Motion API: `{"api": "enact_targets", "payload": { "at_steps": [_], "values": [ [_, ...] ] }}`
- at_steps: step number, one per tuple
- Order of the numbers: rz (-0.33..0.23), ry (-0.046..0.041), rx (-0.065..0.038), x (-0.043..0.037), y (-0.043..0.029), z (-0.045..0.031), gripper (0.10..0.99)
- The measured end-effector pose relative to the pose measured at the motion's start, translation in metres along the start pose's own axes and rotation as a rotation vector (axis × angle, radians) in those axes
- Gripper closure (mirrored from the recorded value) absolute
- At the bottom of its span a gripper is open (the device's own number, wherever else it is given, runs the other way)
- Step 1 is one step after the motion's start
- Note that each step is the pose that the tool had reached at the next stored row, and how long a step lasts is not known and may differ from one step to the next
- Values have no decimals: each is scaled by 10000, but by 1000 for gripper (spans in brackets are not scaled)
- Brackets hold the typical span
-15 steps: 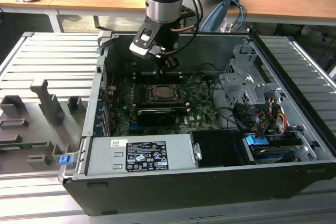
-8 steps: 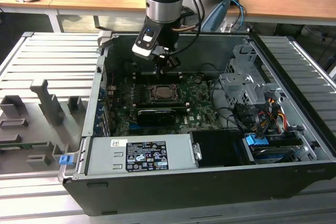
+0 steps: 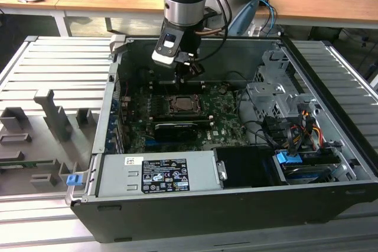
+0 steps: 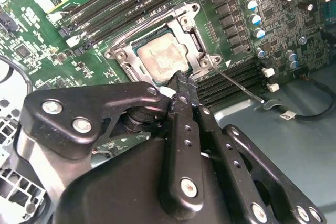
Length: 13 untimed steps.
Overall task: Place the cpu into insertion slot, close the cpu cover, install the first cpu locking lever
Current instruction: 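Close the cpu cover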
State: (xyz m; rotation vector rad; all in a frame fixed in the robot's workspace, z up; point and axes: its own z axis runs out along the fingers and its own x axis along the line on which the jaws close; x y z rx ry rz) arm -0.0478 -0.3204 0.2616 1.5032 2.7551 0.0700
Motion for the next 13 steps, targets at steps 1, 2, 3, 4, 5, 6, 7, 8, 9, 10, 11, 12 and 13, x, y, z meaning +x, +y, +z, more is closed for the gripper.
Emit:
{"api": "enact_targets", "payload": {
  "at_steps": [1, 2, 3, 4, 5, 6, 7, 8, 9, 10, 11, 12, 13],
  "values": [
    [-85, 4, 2, 0, 0, 0, 980],
    [-148, 6, 2, 0, 0, 0, 980],
    [-251, 10, 5, 0, 0, 0, 980],
    [-358, 14, 7, 0, 0, 0, 980],
    [-429, 18, 8, 0, 0, 0, 980],
    [-498, 20, 10, 0, 0, 0, 980],
    [-608, 24, 12, 0, 0, 0, 980],
    [-718, 29, 14, 0, 0, 0, 980],
    [-809, 33, 15, 0, 0, 0, 980],
    [-921, 37, 18, 0, 0, 0, 980],
    [-1043, 42, 20, 0, 0, 0, 980],
    [-1247, 50, 23, 0, 0, 0, 980],
    [-1438, 58, 27, 0, 0, 0, 980]
  ]
}}
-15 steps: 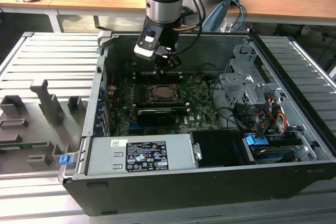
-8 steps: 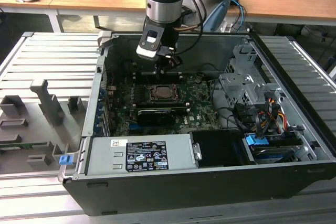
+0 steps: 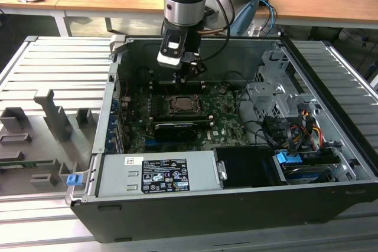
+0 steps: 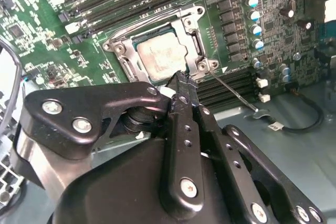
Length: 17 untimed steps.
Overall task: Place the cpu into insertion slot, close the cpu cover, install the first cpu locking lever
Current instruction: 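Close the cpu cover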
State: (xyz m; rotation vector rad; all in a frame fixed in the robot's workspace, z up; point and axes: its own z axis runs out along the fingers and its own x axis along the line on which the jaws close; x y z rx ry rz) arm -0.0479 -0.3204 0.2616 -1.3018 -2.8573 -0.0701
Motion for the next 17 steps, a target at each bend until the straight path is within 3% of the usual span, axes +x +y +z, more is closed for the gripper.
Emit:
{"api": "enact_targets", "payload": {
  "at_steps": [8, 17],
  "values": [
    [-1546, 62, 32, 0, 0, 0, 980],
    [-2585, 104, 50, 0, 0, 0, 980]
  ]
}}
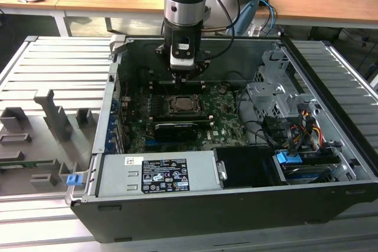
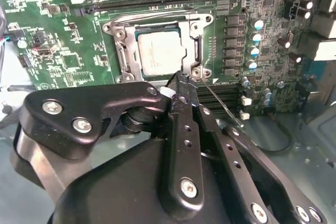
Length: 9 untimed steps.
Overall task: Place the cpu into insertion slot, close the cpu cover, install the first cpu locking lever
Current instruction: 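Close the cpu cover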
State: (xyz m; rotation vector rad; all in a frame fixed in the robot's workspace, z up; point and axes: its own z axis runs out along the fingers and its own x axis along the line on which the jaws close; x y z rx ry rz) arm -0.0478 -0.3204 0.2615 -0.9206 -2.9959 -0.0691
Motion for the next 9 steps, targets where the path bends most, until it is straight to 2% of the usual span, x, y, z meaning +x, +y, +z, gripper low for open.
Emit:
{"api": "enact_targets", "payload": {
  "at_steps": [5, 7, 9],
  "values": [
    [-641, 26, 12, 0, 0, 0, 980],
    [-1279, 51, 25, 0, 0, 2, 980],
    [-1682, 68, 33, 0, 0, 3, 980]
  ]
}}
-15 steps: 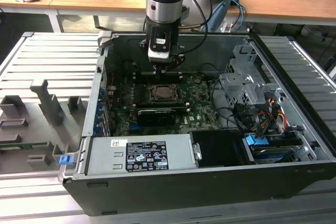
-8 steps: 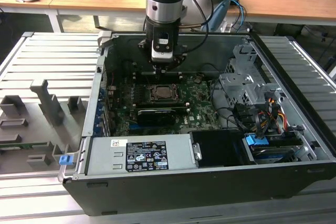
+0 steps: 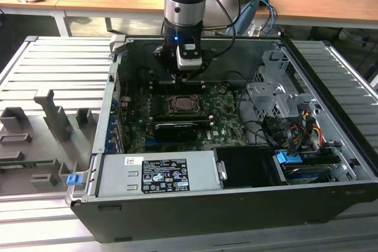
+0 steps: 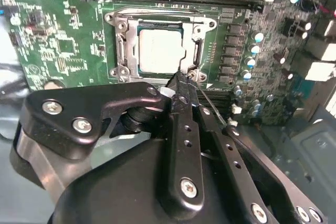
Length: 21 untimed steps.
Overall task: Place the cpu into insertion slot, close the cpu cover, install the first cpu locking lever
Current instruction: 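Close the cpu cover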
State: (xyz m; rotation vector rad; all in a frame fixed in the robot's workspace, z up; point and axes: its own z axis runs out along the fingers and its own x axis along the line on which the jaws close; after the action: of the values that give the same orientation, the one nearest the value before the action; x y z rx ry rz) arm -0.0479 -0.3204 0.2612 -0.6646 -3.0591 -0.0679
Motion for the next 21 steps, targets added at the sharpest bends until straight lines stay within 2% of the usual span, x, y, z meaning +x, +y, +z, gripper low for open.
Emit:
{"api": "enact_targets", "payload": {
  "at_steps": [2, 8, 16, 21],
  "values": [
    [-651, 26, 12, 0, 0, 2, 980],
    [-1819, 73, 34, 0, 0, 4, 980],
    [-2590, 104, 50, 0, 0, 6, 980],
    [-3337, 134, 64, 0, 0, 6, 980]
  ]
}}
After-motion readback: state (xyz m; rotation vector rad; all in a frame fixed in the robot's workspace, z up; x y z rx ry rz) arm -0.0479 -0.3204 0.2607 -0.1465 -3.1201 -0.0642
